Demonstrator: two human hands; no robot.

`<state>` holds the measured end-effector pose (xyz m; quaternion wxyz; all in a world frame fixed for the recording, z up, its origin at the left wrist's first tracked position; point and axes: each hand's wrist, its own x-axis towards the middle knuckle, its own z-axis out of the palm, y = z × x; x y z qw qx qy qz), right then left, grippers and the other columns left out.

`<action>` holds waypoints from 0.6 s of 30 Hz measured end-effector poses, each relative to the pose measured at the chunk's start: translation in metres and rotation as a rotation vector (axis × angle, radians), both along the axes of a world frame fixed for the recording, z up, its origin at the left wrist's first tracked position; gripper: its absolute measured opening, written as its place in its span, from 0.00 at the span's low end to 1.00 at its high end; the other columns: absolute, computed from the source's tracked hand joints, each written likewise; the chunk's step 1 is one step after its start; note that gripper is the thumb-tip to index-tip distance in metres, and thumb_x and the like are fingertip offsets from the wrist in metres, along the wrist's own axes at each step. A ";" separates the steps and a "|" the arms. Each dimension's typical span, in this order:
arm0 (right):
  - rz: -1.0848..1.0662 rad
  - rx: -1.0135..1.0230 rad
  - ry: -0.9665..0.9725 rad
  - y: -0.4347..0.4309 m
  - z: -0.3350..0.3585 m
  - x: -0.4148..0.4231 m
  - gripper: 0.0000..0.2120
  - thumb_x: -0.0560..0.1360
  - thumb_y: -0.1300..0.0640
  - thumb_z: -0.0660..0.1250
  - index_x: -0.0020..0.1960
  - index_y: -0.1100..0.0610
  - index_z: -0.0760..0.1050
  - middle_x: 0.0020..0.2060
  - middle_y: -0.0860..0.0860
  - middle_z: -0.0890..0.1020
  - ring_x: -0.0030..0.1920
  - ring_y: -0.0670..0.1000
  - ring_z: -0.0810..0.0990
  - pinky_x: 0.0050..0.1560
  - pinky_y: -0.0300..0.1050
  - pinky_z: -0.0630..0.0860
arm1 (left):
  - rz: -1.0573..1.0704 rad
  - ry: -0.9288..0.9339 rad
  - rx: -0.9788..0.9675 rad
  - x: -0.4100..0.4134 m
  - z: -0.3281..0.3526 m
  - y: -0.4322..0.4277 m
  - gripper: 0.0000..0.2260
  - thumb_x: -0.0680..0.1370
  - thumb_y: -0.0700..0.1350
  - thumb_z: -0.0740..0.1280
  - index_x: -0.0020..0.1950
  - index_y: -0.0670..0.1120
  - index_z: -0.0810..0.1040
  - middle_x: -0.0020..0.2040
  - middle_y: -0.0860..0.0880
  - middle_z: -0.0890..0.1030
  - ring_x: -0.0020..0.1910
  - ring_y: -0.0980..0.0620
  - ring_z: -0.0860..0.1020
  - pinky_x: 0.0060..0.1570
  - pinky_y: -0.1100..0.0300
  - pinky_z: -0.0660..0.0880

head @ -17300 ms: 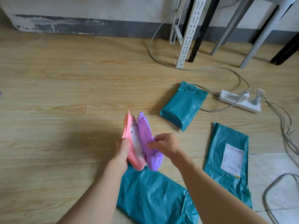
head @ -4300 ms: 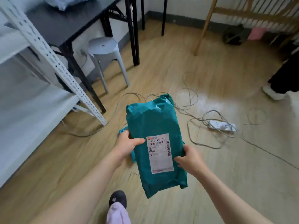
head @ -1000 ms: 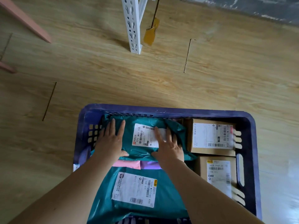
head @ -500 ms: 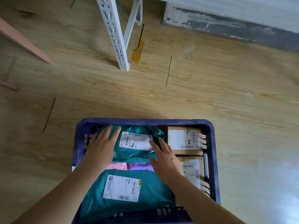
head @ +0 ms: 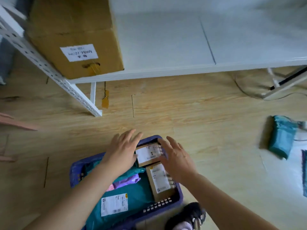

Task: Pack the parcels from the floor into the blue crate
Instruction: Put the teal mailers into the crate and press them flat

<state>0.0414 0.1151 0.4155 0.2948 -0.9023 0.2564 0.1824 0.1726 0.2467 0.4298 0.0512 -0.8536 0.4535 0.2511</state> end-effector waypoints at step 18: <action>-0.634 -0.185 -0.021 -0.227 0.215 -0.331 0.28 0.79 0.45 0.57 0.76 0.44 0.52 0.73 0.48 0.63 0.71 0.51 0.66 0.65 0.47 0.69 | -0.548 0.043 -0.148 -0.256 0.210 -0.297 0.24 0.80 0.49 0.57 0.76 0.51 0.56 0.78 0.49 0.46 0.76 0.50 0.52 0.73 0.54 0.53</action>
